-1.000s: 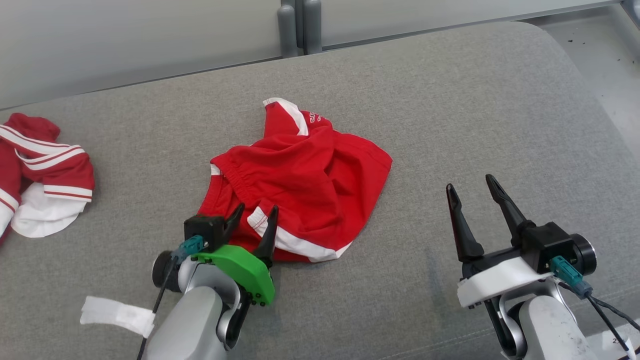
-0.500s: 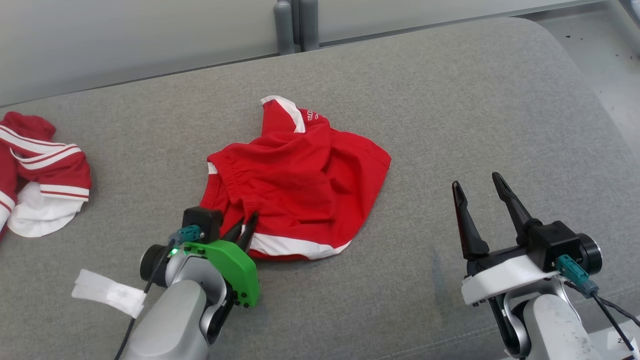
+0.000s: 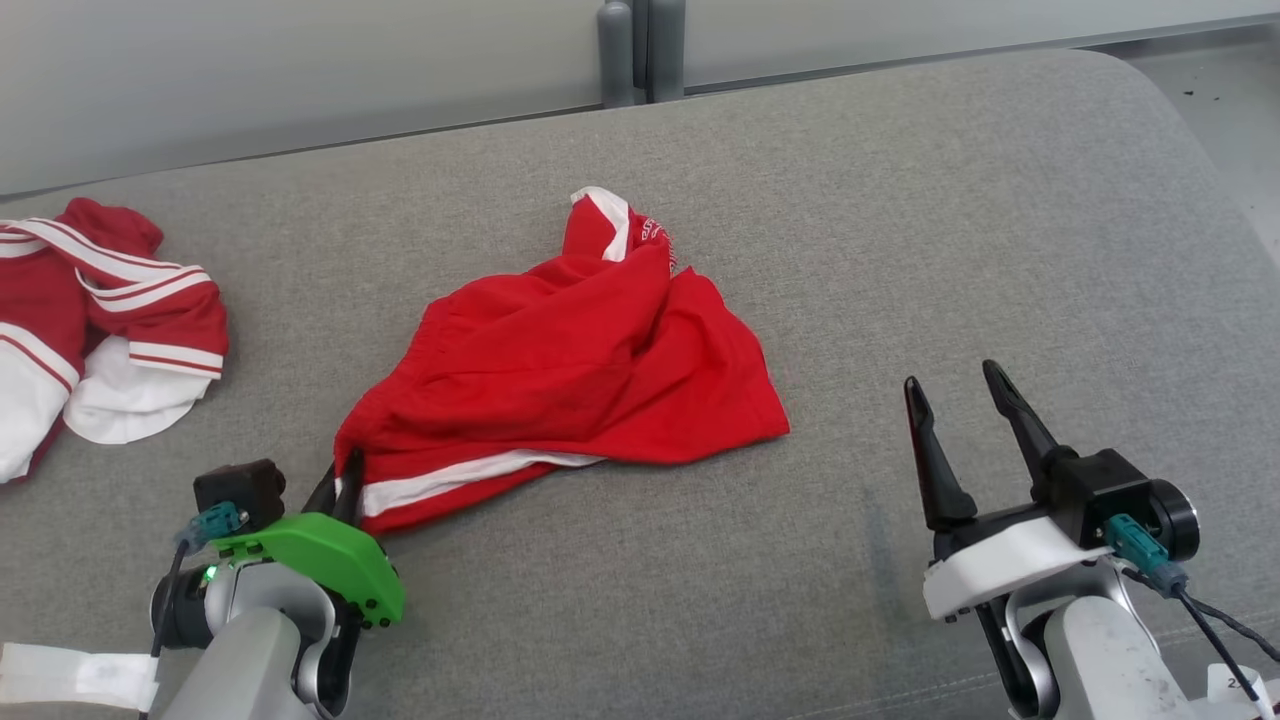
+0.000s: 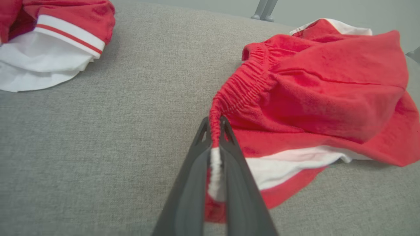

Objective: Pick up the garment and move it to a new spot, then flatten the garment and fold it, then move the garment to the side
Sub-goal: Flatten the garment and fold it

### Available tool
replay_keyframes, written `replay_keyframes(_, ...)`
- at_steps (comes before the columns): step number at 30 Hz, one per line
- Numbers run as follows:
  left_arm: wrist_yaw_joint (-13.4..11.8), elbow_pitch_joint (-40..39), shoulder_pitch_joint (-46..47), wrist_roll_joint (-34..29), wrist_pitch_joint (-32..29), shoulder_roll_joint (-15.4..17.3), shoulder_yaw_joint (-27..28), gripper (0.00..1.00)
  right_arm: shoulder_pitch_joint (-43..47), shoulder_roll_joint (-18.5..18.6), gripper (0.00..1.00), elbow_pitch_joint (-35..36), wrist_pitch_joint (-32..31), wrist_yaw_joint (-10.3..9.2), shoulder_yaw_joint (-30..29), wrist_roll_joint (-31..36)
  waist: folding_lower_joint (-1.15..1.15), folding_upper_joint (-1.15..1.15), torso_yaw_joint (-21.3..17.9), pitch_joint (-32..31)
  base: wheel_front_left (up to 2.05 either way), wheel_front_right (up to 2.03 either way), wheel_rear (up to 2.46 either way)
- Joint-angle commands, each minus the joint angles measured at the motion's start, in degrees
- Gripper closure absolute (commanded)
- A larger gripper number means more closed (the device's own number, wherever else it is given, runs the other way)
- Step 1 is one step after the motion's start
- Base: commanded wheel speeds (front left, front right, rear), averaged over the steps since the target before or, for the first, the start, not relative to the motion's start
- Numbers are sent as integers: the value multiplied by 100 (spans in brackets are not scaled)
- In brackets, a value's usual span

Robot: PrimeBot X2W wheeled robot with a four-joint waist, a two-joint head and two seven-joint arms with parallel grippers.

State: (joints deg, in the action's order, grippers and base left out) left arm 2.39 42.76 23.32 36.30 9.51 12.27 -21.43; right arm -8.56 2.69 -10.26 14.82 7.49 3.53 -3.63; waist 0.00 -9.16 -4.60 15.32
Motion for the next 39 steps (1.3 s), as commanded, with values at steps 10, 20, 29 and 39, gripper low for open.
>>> replay_keyframes(10, -106, 337, 81, 147, 441, -149, 266, 0, -81, 16, 0, -692, 39, 0, 156, -1, 0, 0, 166, 11, 0, 0, 0)
replay_keyframes(20, -136, -752, -414, -464, 562, -379, 822, 0, -333, 17, 0, -1511, 32, 0, 585, 133, 0, 0, 560, -28, 0, 0, 0)
replay_keyframes(29, -64, -1850, -1291, -1097, 562, -636, 1157, 0, -612, 82, 0, -2152, 32, 0, 782, 26, 0, 0, 996, -129, 0, 0, 0)
replay_keyframes(39, -65, -2338, -1788, -1300, 562, -858, 1195, 0, -918, 218, 0, -2962, 31, 0, 736, -11, 0, 0, 1426, -13, 0, 0, 0)
